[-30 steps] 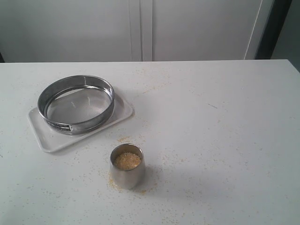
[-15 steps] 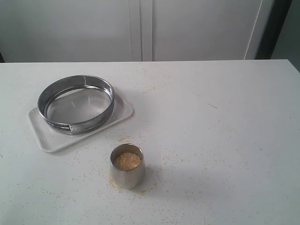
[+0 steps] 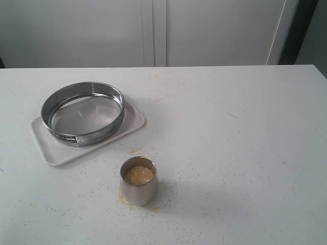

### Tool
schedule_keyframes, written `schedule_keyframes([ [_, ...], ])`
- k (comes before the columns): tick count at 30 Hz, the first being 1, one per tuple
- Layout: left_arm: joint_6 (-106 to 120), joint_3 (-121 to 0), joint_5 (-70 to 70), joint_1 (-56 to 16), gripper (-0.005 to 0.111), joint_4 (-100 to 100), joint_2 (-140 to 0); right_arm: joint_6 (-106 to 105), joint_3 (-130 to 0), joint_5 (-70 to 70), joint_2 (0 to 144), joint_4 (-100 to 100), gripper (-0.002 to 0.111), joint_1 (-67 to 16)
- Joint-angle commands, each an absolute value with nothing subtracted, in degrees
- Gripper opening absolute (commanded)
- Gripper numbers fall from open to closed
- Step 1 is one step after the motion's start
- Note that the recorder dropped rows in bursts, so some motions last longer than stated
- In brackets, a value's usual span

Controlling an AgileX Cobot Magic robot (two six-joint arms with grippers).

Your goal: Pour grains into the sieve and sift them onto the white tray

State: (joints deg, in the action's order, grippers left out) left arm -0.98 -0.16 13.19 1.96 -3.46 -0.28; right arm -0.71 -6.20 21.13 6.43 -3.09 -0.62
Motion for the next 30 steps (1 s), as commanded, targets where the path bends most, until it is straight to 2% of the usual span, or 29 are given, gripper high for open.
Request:
schedule_keyframes([
  [1, -1.2, 0.0, 13.3, 2.1, 0.0, -3.8, 0.0, -1.1, -9.4, 21.2, 13.9, -4.4, 0.0, -0.9],
  [15, -1.2, 0.0, 13.3, 2.1, 0.0, -3.8, 0.0, 2.4, -10.7, 29.7, 37.5, -10.5, 0.0, -0.9],
  [30, -1.2, 0.0, 13.3, 2.1, 0.0, -3.8, 0.0, 6.7, -10.6, 47.3, 65.3, -19.0, 0.0, -0.9],
])
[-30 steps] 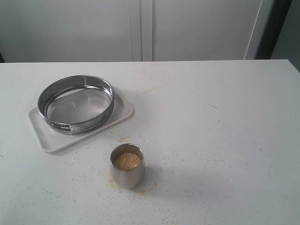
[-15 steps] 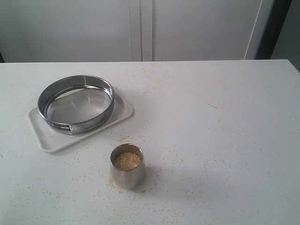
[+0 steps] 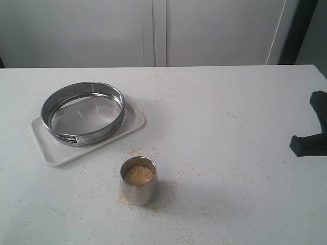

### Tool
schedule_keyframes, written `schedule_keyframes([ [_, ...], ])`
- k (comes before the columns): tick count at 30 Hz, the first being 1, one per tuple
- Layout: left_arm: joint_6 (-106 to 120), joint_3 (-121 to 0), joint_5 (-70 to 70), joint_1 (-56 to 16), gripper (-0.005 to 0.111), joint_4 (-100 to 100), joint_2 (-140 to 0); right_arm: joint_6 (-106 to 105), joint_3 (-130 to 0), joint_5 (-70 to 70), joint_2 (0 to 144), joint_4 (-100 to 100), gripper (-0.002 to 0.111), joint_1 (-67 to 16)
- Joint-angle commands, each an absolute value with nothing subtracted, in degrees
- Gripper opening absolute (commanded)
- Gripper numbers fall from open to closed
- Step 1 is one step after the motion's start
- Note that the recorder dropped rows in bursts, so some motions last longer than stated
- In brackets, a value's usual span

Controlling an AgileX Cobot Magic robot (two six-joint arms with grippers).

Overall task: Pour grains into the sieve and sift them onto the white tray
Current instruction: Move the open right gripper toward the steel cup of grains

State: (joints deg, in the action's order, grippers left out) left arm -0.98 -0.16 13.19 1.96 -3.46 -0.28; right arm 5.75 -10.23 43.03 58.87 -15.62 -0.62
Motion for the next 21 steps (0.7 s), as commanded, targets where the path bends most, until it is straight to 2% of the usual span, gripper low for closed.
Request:
schedule_keyframes([
  [1, -1.2, 0.0, 13.3, 2.1, 0.0, -3.8, 0.0, 6.7, -10.6, 48.2, 66.8, -19.6, 0.0, -0.9],
  [13, -1.2, 0.0, 13.3, 2.1, 0.0, -3.8, 0.0, 4.7, -10.6, 70.0, 87.4, -28.2, 0.0, -0.9],
  [21, -1.2, 0.0, 13.3, 2.1, 0.0, -3.8, 0.0, -0.9, -12.0, 70.0, 99.1, -35.7, 0.0, -0.9],
])
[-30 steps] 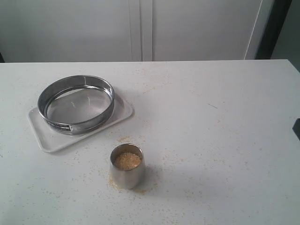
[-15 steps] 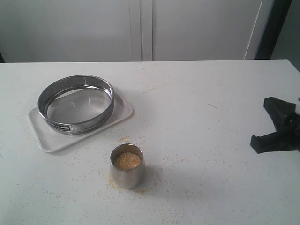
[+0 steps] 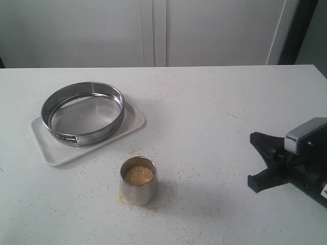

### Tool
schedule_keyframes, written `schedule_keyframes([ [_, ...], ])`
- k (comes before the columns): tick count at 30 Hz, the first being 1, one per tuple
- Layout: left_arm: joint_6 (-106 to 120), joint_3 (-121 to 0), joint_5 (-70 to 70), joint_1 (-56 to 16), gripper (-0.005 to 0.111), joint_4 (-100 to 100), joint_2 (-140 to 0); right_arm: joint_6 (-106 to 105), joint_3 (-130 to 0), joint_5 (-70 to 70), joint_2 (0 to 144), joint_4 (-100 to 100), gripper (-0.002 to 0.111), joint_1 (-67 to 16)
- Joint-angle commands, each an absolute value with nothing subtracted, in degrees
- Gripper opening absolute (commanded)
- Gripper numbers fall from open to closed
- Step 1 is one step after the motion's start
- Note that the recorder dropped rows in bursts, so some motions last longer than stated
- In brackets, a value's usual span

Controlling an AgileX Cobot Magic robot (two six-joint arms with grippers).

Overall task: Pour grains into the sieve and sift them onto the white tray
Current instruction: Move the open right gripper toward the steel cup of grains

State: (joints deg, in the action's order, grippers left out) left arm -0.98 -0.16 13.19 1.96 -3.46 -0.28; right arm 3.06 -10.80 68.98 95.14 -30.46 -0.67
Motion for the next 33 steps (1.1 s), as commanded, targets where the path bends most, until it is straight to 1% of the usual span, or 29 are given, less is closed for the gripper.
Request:
schedule_keyframes([
  [1, -1.2, 0.0, 13.3, 2.1, 0.0, -3.8, 0.0, -1.5, -12.4, 70.0, 100.2, -37.2, 0.0, -0.9],
  [10, -1.2, 0.0, 13.3, 2.1, 0.0, -3.8, 0.0, -1.3, -18.6, 70.0, 109.2, -57.7, 0.0, -0.9],
  [13, -1.2, 0.0, 13.3, 2.1, 0.0, -3.8, 0.0, -1.1, -20.1, 70.0, 111.2, -61.8, 0.0, -1.2],
  [25, -1.2, 0.0, 13.3, 2.1, 0.0, -3.8, 0.0, 0.0, -22.9, 70.0, 114.2, -63.0, 0.0, -5.7],
  [27, -1.2, 0.0, 13.3, 2.1, 0.0, -3.8, 0.0, 0.0, -23.4, 70.0, 114.5, -63.0, 0.004, -6.8],
  [29, -1.2, 0.0, 13.3, 2.1, 0.0, -3.8, 0.0, 0.0, -23.8, 70.0, 114.6, -62.9, 0.013, -8.1],
  [31, -1.2, 0.0, 13.3, 2.1, 0.0, -3.8, 0.0, 1.6, -24.4, 70.0, 114.7, -62.7, 0.025, -9.2],
  [33, -1.2, 0.0, 13.3, 2.1, 0.0, -3.8, 0.0, 4.2, -25.1, 70.0, 114.7, -62.3, 0.043, -10.3],
])
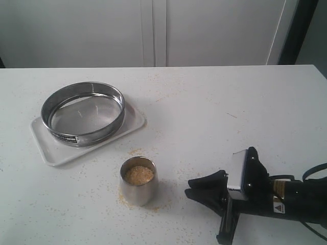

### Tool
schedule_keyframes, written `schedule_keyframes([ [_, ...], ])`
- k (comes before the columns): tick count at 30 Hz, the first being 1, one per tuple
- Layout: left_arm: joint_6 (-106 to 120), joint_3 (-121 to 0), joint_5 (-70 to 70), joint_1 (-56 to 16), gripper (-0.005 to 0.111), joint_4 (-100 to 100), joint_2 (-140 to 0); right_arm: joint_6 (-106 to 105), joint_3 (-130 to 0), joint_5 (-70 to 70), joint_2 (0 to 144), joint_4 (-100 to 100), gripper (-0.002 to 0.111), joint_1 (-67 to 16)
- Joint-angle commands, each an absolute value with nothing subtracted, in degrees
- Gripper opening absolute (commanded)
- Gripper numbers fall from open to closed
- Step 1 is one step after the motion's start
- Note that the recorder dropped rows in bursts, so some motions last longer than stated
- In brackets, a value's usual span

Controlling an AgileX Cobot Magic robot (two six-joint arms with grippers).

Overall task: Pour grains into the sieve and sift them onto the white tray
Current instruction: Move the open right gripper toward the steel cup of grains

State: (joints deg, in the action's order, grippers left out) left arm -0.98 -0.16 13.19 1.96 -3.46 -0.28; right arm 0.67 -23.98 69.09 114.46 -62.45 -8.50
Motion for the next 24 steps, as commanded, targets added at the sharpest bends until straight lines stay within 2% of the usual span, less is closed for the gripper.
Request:
schedule_keyframes([
  [1, -1.2, 0.0, 13.3, 2.1, 0.0, -3.8, 0.0, 5.3, -25.5, 70.0, 114.7, -62.1, 0.052, -10.9],
  [4, -1.2, 0.0, 13.3, 2.1, 0.0, -3.8, 0.0, 7.8, -26.6, 70.0, 114.7, -60.7, 0.081, -12.5],
  [6, -1.2, 0.0, 13.3, 2.1, 0.0, -3.8, 0.0, 7.8, -27.1, 70.0, 114.7, -59.6, 0.088, -13.6],
  [20, -1.2, 0.0, 13.3, 2.1, 0.0, -3.8, 0.0, 8.1, -30.9, 70.0, 114.8, -58.5, 0.088, -16.1],
  [24, -1.2, 0.0, 13.3, 2.1, 0.0, -3.8, 0.0, 8.1, -32.0, 69.7, 114.8, -58.7, 0.093, -17.7],
])
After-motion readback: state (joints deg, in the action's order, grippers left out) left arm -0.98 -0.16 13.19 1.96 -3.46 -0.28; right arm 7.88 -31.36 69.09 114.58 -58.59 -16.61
